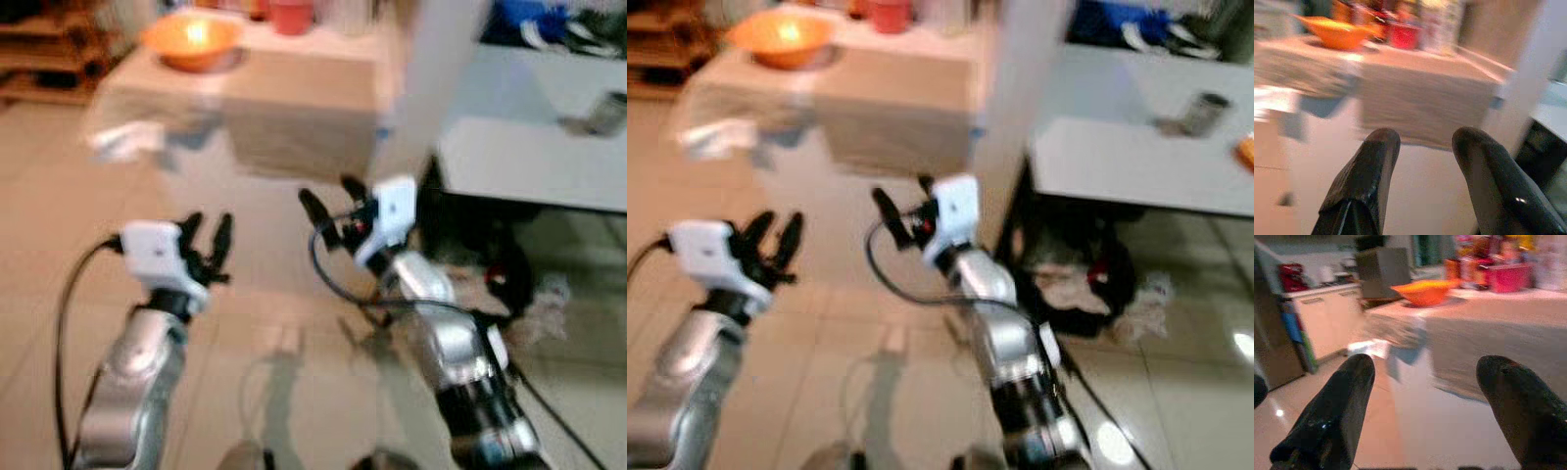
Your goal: Setting the table
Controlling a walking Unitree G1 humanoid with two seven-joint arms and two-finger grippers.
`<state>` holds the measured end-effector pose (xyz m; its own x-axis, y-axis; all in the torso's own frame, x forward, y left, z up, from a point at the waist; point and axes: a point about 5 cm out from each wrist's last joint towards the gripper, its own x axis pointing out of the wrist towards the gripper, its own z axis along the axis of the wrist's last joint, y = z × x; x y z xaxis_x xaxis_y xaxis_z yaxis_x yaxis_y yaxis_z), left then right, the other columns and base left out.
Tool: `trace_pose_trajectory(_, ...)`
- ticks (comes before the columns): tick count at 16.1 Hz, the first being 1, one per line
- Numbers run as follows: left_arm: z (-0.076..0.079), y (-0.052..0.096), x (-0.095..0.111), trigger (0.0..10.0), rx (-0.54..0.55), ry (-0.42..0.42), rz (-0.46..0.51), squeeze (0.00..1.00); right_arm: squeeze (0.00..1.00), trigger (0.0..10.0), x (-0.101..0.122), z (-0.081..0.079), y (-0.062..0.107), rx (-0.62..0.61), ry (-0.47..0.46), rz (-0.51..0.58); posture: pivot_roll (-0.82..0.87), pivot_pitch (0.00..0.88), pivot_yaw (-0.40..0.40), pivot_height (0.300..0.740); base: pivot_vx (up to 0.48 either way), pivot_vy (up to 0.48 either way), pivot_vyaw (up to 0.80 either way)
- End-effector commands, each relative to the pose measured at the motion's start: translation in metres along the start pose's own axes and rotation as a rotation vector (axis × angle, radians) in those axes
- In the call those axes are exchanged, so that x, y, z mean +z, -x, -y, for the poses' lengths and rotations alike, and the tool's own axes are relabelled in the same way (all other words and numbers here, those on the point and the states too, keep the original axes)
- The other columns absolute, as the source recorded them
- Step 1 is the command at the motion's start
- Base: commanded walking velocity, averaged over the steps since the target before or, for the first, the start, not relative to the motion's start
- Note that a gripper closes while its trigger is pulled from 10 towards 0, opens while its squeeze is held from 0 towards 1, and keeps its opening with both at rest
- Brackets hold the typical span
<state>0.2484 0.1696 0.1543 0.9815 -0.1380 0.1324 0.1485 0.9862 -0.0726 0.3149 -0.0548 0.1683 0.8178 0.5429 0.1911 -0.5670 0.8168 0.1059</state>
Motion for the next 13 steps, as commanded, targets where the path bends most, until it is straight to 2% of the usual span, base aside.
trace_pose_trajectory(1,0.007,0.000,0.002,10.0,-0.021,0.000,0.016,0.00,0.00,10.0,-0.003,0.014,0.006,-0.053,0.009,-0.031,-0.04,0.103,0.000,0.740,0.480,0.000,0.80)
trace_pose_trajectory(3,0.008,-0.001,0.007,10.0,-0.039,0.010,0.039,0.00,0.00,10.0,0.011,0.014,0.002,-0.055,-0.004,0.055,-0.03,0.103,0.001,0.740,0.480,0.000,0.40)
trace_pose_trajectory(4,0.009,-0.001,0.007,10.0,-0.040,0.009,0.041,0.00,0.00,10.0,0.010,0.015,0.001,-0.076,0.001,0.036,-0.03,0.104,0.001,0.740,0.480,0.000,0.00)
trace_pose_trajectory(5,0.009,-0.001,0.008,10.0,-0.045,0.007,0.043,0.00,0.00,10.0,0.016,0.017,0.001,-0.070,0.009,0.066,-0.03,0.105,0.002,0.740,0.480,0.000,0.80)
trace_pose_trajectory(6,0.010,-0.001,0.008,10.0,-0.052,0.004,0.045,0.00,0.00,10.0,0.022,0.016,0.000,-0.059,-0.042,0.094,-0.03,0.104,0.002,0.740,0.480,0.000,0.79)
trace_pose_trajectory(7,0.011,-0.001,0.009,10.0,-0.058,0.004,0.047,0.00,0.00,10.0,0.023,0.015,-0.003,-0.071,0.003,0.072,-0.03,0.107,0.003,0.740,0.480,0.000,0.00)
trace_pose_trajectory(9,0.012,-0.001,0.009,10.0,-0.062,0.002,0.048,0.00,0.00,10.0,0.024,0.013,-0.003,-0.042,0.018,0.077,-0.03,0.108,0.003,0.740,0.480,0.000,0.39)
trace_pose_trajectory(10,0.012,-0.001,0.010,10.0,-0.063,0.001,0.050,0.00,0.00,10.0,0.025,0.012,-0.003,-0.039,0.013,0.087,-0.03,0.109,0.003,0.740,0.480,0.000,0.76)
trace_pose_trajectory(13,0.013,-0.002,0.012,10.0,-0.070,-0.001,0.056,0.00,0.00,10.0,0.027,0.010,-0.006,-0.049,0.007,0.080,-0.03,0.113,0.002,0.740,0.480,0.000,0.00)
